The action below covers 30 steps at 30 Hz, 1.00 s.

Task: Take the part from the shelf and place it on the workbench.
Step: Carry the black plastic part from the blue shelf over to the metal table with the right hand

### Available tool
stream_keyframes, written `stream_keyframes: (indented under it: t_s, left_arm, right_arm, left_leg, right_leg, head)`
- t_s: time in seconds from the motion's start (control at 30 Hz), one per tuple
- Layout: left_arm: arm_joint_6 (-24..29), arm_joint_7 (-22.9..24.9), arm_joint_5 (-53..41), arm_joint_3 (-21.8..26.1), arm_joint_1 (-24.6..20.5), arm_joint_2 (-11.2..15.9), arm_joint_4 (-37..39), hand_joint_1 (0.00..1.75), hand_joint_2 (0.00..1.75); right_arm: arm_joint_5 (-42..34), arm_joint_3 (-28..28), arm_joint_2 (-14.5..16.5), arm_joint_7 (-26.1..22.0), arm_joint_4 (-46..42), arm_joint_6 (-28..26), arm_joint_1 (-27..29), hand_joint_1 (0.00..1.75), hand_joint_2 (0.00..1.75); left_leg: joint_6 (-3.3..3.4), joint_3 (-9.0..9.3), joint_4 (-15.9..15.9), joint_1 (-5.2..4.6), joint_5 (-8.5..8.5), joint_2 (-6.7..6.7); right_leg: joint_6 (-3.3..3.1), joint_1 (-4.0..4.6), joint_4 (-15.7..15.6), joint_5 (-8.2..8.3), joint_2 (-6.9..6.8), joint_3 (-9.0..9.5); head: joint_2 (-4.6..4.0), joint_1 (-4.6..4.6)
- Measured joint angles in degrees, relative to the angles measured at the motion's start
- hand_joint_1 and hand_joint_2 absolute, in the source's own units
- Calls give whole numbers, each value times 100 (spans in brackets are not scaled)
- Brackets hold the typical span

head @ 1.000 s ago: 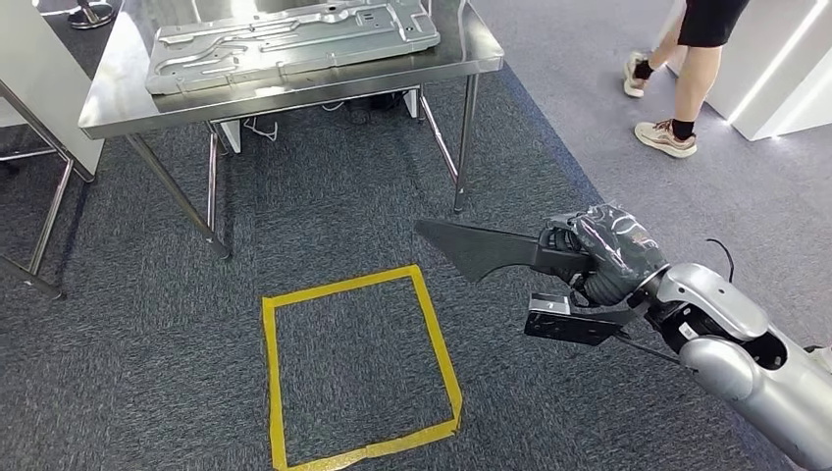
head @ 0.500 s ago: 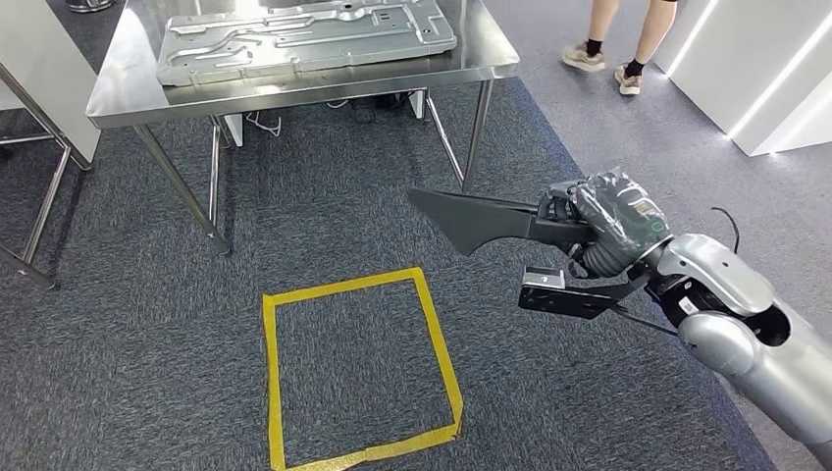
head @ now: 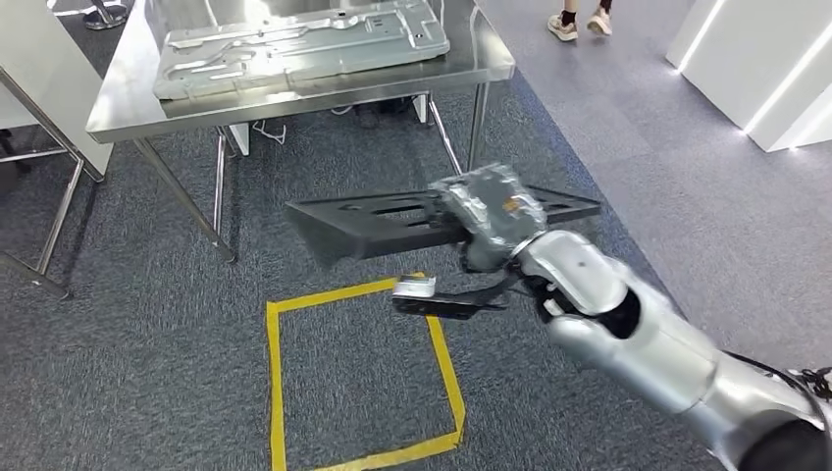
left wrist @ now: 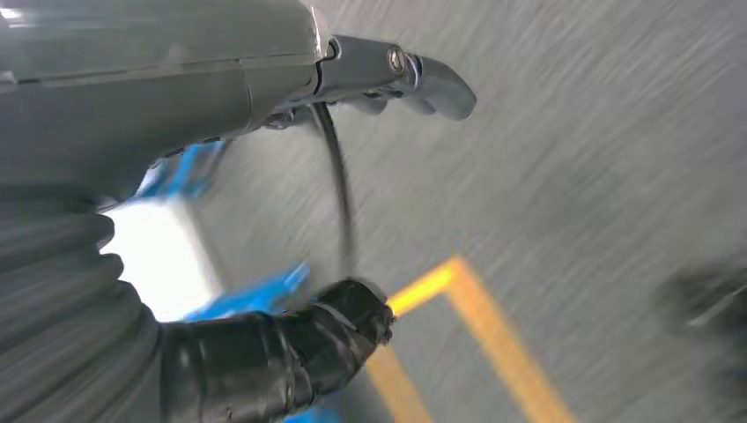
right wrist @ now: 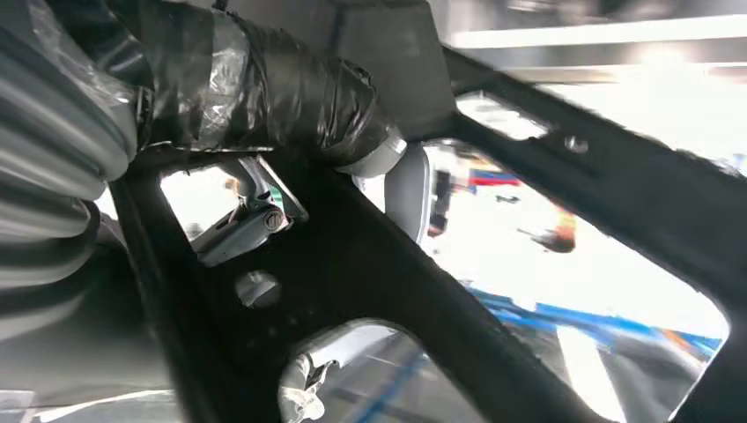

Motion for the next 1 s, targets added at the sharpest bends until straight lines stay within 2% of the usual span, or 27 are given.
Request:
stream_keyframes:
  t_s: [0.07,0.1,0.13,0.17,0.23,0.27,0.3,0.4,0.47,0.5,0.57,0.6,0.63,0.67,0.7,0.73,0.77,0.8,0.83,0.9,0.97,1.0]
  left_arm:
    - [509,-127,448,-669,-108,527,428,0,175]
    - [808,-183,780,-1095,-167,795,670,0,175]
    - [1105,-249,1133,-1566,-237,1062,916,0,175]
    - [1379,-311,1477,-2070,-313,1313,1165,0,175]
    - [1738,-390,1961,-2964,-455,1762,1570,0,175]
    - [1844,-408,2104,-3327,-509,1949,1735,0,175]
    - [1928,-413,2220,-3622,-548,2107,1862,0,175]
    - [2272,-400,2804,-4441,-633,2548,2093,0,175]
    - [2617,-418,3377,-5095,-733,2829,2177,0,175]
    - [2779,-445,3646,-5427,-805,2956,2212,0,175]
    - [3053,-520,4113,-6116,-971,3183,2284,0,175]
    - [3162,-558,4292,-6453,-1059,3288,2318,0,175]
    - [3262,-598,4451,-6794,-1149,3380,2354,0,175]
    - [3355,-635,4594,-7105,-1239,3466,2384,0,175]
    - [3457,-669,4752,-7400,-1331,3548,2409,0,175]
    - [3585,-707,4958,-7709,-1422,3629,2426,0,175]
    - [3742,-743,5214,-8034,-1515,3704,2433,0,175]
    - [3916,-777,5509,-8364,-1607,3783,2435,0,175]
    - [4134,-803,5870,-8694,-1683,3873,2417,0,175]
    - [4790,-828,6727,-9262,-1751,4116,2179,0,175]
    - [5766,-857,7582,-9798,-1731,4457,1585,0,175]
    - [6250,-890,7898,-10081,-1731,4628,1234,0,175]
  right_arm:
    - [55,288,431,48,190,-37,-94,175,175]
    - [55,399,623,42,288,-39,-137,175,175]
    - [55,493,782,30,382,-34,-177,175,175]
    - [57,574,924,17,471,-27,-216,175,175]
    - [71,690,1144,5,611,-13,-302,175,175]
    - [80,731,1233,4,660,-9,-350,175,175]
    - [91,765,1304,-1,698,-6,-393,175,175]
    - [120,857,1438,-25,790,10,-479,175,175]
    - [140,901,1504,-32,847,17,-536,175,175]
    - [150,911,1532,-31,867,19,-571,175,175]
    - [174,926,1572,-27,911,30,-627,175,175]
    - [192,934,1585,-22,938,40,-640,175,175]
    - [220,946,1594,-18,970,48,-646,175,175]
    - [265,958,1600,-9,1003,49,-650,175,175]
    - [329,967,1601,2,1037,43,-659,175,175]
    - [405,974,1602,14,1072,26,-676,175,175]
    - [483,975,1602,28,1107,-6,-699,175,175]
    - [545,975,1601,42,1142,-36,-729,175,175]
    - [580,972,1587,63,1175,-64,-758,175,175]
    - [536,934,1457,89,1208,-96,-803,175,175]
    - [392,814,1184,25,1184,-120,-815,175,175]
    - [328,726,1025,-39,1166,-134,-816,175,175]
  left_leg:
    - [-58,-407,762,8,-307,7]
    - [-71,-580,1046,13,-363,8]
    - [-73,-664,1132,18,-302,9]
    - [-69,-628,974,22,-124,10]
    - [-36,-314,219,29,322,17]
    - [-11,-157,-125,20,452,17]
    - [16,-61,-331,9,502,17]
    - [99,-17,-433,-4,480,11]
    - [170,12,-480,27,490,8]
    - [207,27,-501,42,493,6]
    - [257,37,-502,38,476,4]
    - [266,43,-497,35,463,1]
    - [271,56,-491,32,447,-4]
    - [272,77,-482,26,426,-11]
    - [270,107,-472,17,401,-19]
    - [268,138,-466,8,372,-25]
    - [260,161,-461,-5,348,-29]
    - [244,170,-457,-10,330,-32]
    - [219,170,-460,-7,319,-29]
    - [156,175,-474,-1,306,-22]
    - [104,163,-395,-3,230,9]
    - [76,87,-221,-7,129,21]
  right_leg:
    - [-45,21,0,-20,-10,13]
    - [-62,34,2,-30,-12,24]
    - [-75,43,5,-43,-13,42]
    - [-84,51,9,-60,-18,65]
    - [-88,63,20,-102,-21,114]
    - [-77,74,29,-122,-9,124]
    - [-58,83,32,-131,6,125]
    - [24,100,16,-145,27,119]
    - [81,103,160,-253,21,68]
    - [102,104,389,-375,18,-41]
    - [120,91,1126,-689,14,-442]
    - [126,88,1475,-786,14,-656]
    - [125,87,1661,-775,13,-800]
    - [115,90,1631,-644,13,-838]
    - [87,98,1363,-409,13,-753]
    - [39,112,950,-143,13,-594]
    - [-17,130,577,38,10,-427]
    - [-62,149,278,147,6,-302]
    - [-94,167,117,170,6,-237]
    - [-112,176,24,147,10,-204]
    - [-119,133,-79,163,-6,-111]
    - [-122,104,-138,171,-25,-53]
  head:
    - [0,-6]
    - [0,-6]
    - [0,-7]
    - [0,-7]
    - [0,-5]
    - [0,-4]
    - [0,-5]
    - [0,-5]
    - [0,-3]
    - [0,-2]
    - [0,0]
    - [0,1]
    - [0,1]
    - [0,1]
    - [0,1]
    - [0,1]
    - [0,-3]
    - [0,-3]
    - [0,-4]
    - [0,-2]
    - [0,-6]
    - [0,-7]
